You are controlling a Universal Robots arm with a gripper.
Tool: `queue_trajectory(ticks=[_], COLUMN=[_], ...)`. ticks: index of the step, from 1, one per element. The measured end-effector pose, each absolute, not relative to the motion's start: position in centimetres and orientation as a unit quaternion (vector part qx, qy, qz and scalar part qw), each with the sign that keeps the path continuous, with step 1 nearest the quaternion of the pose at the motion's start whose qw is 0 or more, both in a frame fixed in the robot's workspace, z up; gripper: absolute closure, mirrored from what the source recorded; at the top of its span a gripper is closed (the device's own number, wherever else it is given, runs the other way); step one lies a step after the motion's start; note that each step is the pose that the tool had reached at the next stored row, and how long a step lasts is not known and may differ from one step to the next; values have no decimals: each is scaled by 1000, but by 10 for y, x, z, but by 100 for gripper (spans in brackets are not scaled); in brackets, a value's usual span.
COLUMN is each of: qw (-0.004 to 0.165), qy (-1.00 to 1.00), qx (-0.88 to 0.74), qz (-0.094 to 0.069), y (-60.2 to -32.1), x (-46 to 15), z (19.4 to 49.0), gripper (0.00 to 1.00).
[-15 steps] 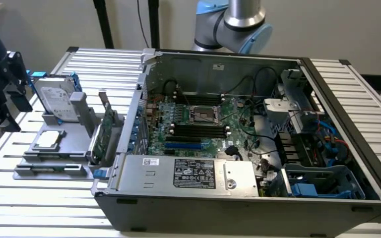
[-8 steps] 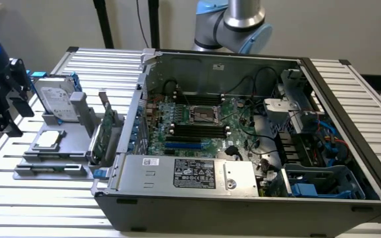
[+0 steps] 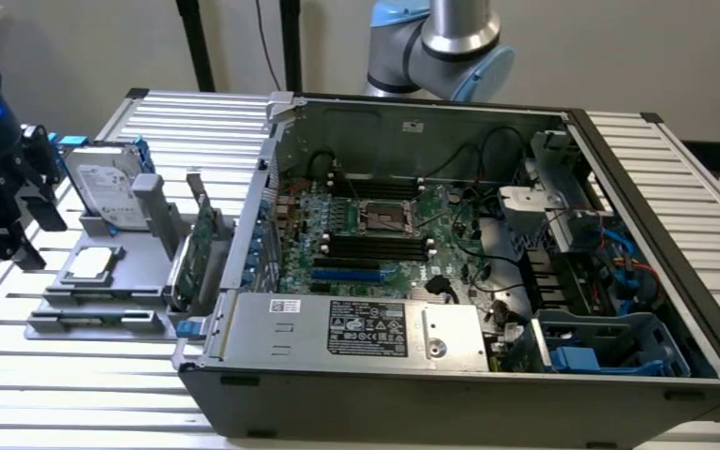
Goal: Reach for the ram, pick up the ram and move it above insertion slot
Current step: 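Pick up the ram and move it above insertion slot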
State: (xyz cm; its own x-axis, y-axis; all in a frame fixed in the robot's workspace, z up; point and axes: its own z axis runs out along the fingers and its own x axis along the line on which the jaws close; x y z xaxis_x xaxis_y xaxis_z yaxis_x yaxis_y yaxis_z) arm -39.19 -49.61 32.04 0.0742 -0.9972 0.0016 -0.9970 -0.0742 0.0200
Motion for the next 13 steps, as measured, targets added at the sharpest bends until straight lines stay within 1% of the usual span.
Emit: queue_trajectory(ticks=[13], qw=[8], qy=[-677], qx=[736], qz=[-6], y=[-498], x=[-394], z=[297], gripper=[46])
